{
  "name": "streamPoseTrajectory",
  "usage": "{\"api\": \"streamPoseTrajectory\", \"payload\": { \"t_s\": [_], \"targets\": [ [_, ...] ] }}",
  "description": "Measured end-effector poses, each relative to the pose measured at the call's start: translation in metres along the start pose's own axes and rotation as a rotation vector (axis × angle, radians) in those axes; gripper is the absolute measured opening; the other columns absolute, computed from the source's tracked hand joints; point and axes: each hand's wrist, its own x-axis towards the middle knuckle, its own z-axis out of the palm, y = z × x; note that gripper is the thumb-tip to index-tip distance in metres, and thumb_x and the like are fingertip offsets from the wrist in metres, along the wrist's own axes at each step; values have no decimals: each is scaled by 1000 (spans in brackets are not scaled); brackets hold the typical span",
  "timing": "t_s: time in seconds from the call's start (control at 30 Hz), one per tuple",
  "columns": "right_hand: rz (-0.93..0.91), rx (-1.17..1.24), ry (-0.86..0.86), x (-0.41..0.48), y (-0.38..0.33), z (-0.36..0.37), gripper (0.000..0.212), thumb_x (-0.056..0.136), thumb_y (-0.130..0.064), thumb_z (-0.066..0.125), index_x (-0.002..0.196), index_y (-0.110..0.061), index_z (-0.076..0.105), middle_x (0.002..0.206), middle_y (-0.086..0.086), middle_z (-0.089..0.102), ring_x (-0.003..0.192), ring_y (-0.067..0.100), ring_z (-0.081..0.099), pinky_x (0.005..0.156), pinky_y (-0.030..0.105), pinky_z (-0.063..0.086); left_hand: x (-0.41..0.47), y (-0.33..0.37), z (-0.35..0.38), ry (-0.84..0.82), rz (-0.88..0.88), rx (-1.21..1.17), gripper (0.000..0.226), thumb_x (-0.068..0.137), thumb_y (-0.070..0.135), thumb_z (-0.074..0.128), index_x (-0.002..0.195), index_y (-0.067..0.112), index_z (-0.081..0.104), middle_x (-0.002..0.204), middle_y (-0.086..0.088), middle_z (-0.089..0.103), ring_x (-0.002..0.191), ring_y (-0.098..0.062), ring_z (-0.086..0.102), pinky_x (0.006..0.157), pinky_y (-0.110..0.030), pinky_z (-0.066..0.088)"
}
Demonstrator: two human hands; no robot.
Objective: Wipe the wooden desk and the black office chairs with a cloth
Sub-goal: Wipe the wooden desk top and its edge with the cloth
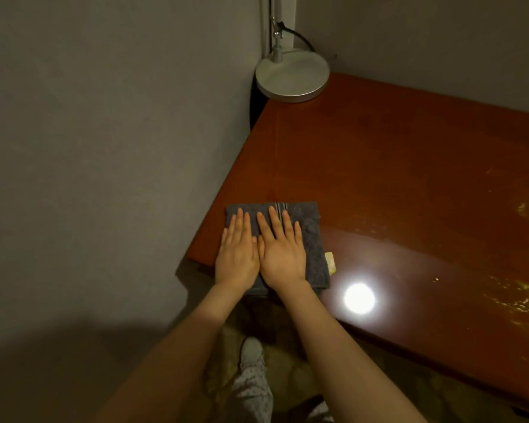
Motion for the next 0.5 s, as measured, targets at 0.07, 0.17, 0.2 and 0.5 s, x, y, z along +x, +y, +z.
{"api": "streamPoseTrajectory", "payload": {
  "t_s": [0.07,0.17,0.2,0.5],
  "targets": [
    [13,-12,4,-8,17,-6,72,86,-44,-6,150,-22,18,158,4,10,146,26,3,113,37,-10,-4,19,5,-5,8,13,54,103,26,16,149,8,-6,158,-6,-9,145,-14,-9,115,-26,-8],
    [36,-30,1,-22,45,-14,69,88,-43,-3,149,-22,21,157,5,14,146,27,6,113,38,-7,-12,49,14,-23,31,36,54,103,26,15,149,8,-8,158,-6,-10,145,-14,-10,116,-27,-8],
    [52,-39,1,-27,53,-17,67,90,-42,1,149,-21,24,156,6,17,145,28,10,113,39,-5,-14,59,17,-31,40,39,54,103,26,15,149,8,-8,158,-7,-11,145,-14,-10,116,-27,-8],
    [215,-99,10,-77,152,-55,68,87,-45,-9,151,-27,5,159,1,-2,146,22,-6,112,34,-13,-29,167,51,-118,186,68,55,104,28,14,148,8,-10,157,-6,-16,145,-15,-14,116,-29,-9]
  ]
}}
